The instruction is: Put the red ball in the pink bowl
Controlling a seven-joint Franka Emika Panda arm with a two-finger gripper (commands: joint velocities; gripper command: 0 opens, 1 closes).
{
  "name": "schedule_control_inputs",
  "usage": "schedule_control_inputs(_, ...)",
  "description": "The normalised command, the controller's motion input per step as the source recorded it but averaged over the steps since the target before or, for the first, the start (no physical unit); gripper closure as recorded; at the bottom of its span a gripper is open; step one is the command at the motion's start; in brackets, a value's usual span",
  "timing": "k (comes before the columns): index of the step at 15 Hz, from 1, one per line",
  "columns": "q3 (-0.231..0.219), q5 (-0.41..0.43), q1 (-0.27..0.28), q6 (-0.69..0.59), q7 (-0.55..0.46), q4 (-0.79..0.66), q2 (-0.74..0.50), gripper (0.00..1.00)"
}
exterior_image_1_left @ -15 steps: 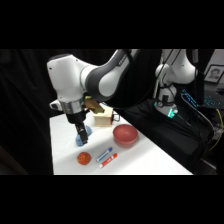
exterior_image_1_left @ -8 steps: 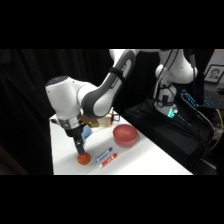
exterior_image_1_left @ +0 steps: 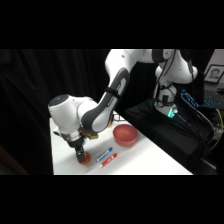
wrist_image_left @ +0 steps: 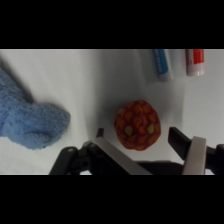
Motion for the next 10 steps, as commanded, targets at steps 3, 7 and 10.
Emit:
schedule_control_inputs(3,-0.055,0.043,0.049,0.0,0.07,0.31,0.21,0.26)
schedule_control_inputs(7,-0.066,0.033,0.066,0.0,0.08,0.21,0.12,0.48)
schedule_control_inputs(10,-0.092,0.014,0.078,-0.04,0.09,0.14,0.09,0.74)
